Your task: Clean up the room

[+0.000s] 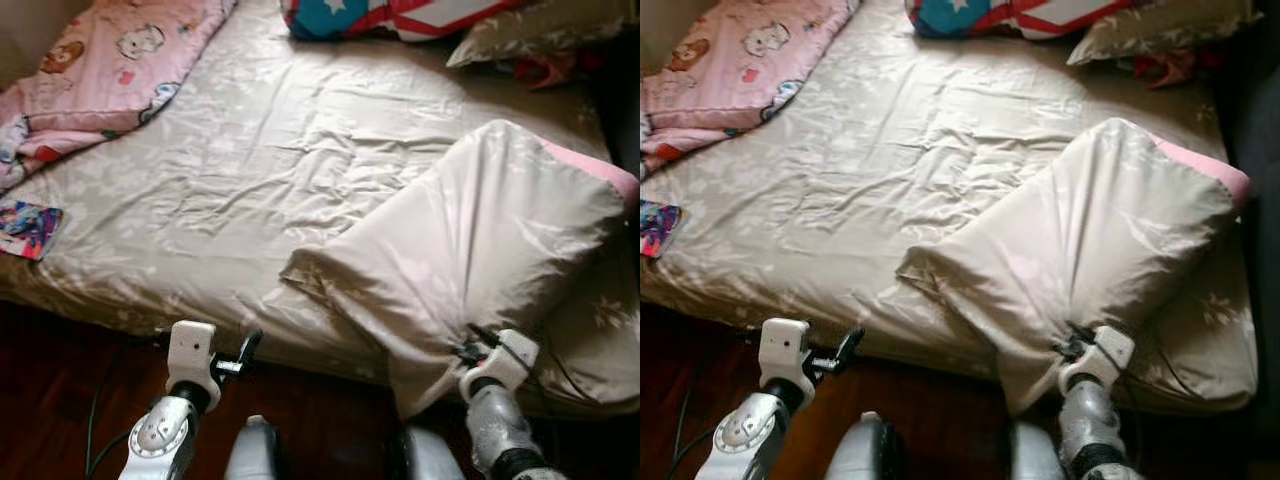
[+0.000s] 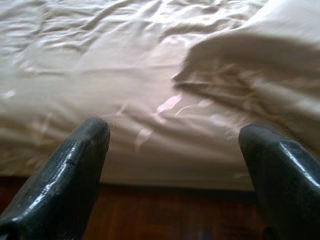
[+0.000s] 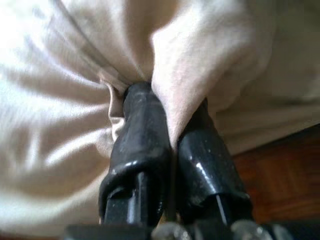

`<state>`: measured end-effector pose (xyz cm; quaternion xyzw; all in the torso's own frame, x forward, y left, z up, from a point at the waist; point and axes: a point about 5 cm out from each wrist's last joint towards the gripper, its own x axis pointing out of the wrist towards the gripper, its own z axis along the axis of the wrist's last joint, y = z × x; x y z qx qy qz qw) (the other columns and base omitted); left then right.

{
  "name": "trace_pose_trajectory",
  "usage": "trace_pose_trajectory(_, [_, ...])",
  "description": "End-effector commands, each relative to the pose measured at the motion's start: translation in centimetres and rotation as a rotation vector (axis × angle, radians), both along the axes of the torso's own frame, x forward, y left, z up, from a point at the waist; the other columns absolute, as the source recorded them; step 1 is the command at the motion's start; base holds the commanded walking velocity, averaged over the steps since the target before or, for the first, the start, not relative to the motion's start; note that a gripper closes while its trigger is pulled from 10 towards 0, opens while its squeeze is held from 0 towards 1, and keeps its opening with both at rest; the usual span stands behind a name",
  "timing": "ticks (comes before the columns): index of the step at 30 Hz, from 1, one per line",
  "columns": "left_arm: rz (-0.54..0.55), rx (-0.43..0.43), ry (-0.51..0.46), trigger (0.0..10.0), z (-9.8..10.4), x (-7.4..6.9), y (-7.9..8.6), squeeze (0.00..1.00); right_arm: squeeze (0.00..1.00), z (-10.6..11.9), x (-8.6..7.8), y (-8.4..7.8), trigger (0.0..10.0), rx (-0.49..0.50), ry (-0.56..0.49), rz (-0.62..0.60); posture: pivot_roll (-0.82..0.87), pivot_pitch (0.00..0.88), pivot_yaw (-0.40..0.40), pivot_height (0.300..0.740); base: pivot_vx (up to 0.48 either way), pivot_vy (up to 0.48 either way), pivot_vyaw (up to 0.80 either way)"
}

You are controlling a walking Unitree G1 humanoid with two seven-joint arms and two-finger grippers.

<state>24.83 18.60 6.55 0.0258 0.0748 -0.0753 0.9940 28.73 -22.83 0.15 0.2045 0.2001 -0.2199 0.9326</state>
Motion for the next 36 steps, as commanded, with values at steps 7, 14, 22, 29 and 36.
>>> trace_pose_trajectory(7, [0.024,0.033,0.044,10.0,-1.5,-0.8,1.2,0.00,0.00,5.4,-1.5,-11.3,0.0,-0.232,-0.087,-0.418,-0.03,0.180,0.071,0.665,0.000,0.000,0.00])
trace_pose_trajectory(14, [0.020,0.037,0.044,10.0,-1.7,-0.8,1.3,0.00,0.00,10.7,-5.1,-19.2,0.0,-0.405,-0.141,-0.699,-0.05,0.182,0.081,0.665,0.000,0.000,0.00])
trace_pose_trajectory(22, [0.014,0.040,0.065,10.0,-2.3,-1.4,1.5,0.00,0.00,11.9,-7.0,-21.8,0.0,-0.458,-0.066,-0.712,-0.06,0.186,0.078,0.665,0.000,0.000,0.00])
trace_pose_trajectory(29, [0.009,0.036,0.071,10.0,-2.4,-1.6,1.4,0.00,1.00,10.5,-5.2,-19.8,10.0,-0.465,-0.048,-0.588,-0.05,0.192,0.082,0.665,0.000,0.000,0.00])
trace_pose_trajectory(36, [0.070,0.013,0.085,10.0,-3.0,-1.5,1.9,0.00,0.00,11.1,-2.4,-17.0,10.0,-0.629,-0.086,-0.308,-0.06,0.194,0.078,0.665,0.000,0.000,0.00])
